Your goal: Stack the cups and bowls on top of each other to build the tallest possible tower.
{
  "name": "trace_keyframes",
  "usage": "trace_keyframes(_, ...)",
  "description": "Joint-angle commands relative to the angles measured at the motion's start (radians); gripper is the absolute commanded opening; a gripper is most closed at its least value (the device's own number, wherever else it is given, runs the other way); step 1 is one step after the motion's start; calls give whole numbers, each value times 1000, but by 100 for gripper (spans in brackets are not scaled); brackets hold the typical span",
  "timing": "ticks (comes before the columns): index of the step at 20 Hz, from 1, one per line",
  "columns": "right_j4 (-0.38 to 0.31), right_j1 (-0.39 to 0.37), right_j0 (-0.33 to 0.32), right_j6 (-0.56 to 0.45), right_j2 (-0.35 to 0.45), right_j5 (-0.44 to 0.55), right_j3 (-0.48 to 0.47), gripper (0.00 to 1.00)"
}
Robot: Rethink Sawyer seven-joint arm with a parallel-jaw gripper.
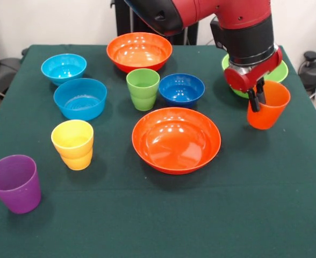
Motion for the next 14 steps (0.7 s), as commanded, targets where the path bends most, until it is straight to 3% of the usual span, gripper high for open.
trace_keyframes(1, -1, 21, -3, -268, 55, 135, -25, 0)
trace_keyframes(14, 6, -2, -1, -237, 73, 198, -45, 0)
